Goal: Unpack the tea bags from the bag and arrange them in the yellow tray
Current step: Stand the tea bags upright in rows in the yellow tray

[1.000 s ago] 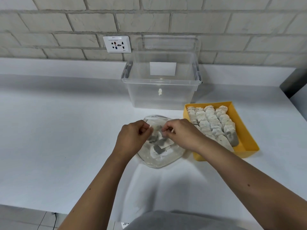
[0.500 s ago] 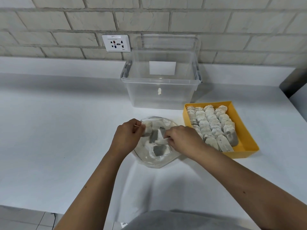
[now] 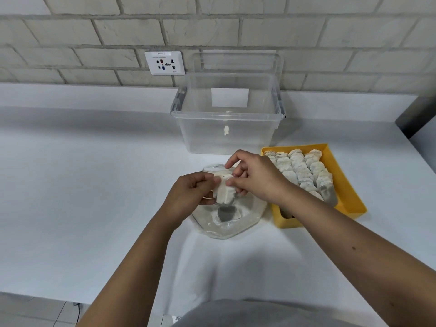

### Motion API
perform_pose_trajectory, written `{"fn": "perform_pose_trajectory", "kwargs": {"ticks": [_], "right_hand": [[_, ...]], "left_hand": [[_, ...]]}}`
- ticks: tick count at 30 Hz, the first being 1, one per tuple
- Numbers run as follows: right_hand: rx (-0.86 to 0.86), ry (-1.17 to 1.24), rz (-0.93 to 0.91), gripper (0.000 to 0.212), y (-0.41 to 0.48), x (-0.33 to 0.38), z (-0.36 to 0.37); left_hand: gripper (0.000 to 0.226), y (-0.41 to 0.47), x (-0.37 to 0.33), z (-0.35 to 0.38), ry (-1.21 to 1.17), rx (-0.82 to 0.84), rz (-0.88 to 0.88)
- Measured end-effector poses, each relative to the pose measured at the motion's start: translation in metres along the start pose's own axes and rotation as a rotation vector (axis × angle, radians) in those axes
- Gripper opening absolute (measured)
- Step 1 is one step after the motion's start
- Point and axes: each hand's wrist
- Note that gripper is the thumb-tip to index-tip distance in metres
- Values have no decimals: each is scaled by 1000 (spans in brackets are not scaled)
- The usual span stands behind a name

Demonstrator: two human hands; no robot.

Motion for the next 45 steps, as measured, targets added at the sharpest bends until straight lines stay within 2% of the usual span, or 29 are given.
{"fn": "perform_pose_trajectory", "kwargs": {"ticks": [3,6,7,9,11,13,15,18,21,25,29,31,36,39,42,45], "right_hand": [[-39,118,24,36,0,-3,5],[-87,212,48,34,-4,-17,14],[-107,169,51,30,-6,-25,19],[-76,-93,49,25,-9,-41,25],[76,-343,71,31,-12,-53,33],[188,-489,100,40,-12,-61,43],[227,-591,104,41,-11,-63,50],[229,-589,91,30,-11,-63,50],[201,-514,36,12,-15,-59,42],[97,-300,7,7,-23,-49,25],[-65,316,163,14,-23,-36,24],[-105,505,234,14,-18,-32,26],[-193,565,238,11,-9,-31,27],[-200,533,239,11,-7,-31,32],[-187,528,229,13,-4,-30,35],[-193,425,215,13,-4,-35,36]], "left_hand": [[19,1,4,1,64,8,23],[15,5,11,1,114,-135,-4],[15,6,15,0,124,-185,-19],[14,10,21,-2,151,-233,-37],[14,12,24,-3,161,-235,-51],[15,11,24,-2,133,-239,-58],[16,10,23,0,109,-246,-58],[15,10,23,0,114,-257,-55],[15,10,22,-1,113,-274,-53],[12,9,22,0,103,-285,-44],[12,8,21,8,79,-248,-43],[12,7,20,12,70,-229,-47],[17,1,13,14,-75,-174,-92],[27,0,11,13,-114,-159,-104],[24,1,13,13,15,-174,-40],[16,3,15,9,232,-352,64]]}}
Point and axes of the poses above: each hand's wrist, its own y-axis towards the middle knuckle, its own z-axis out of the palm, x = y × z, and after that the axes turned 12 degrees about y, right-handed
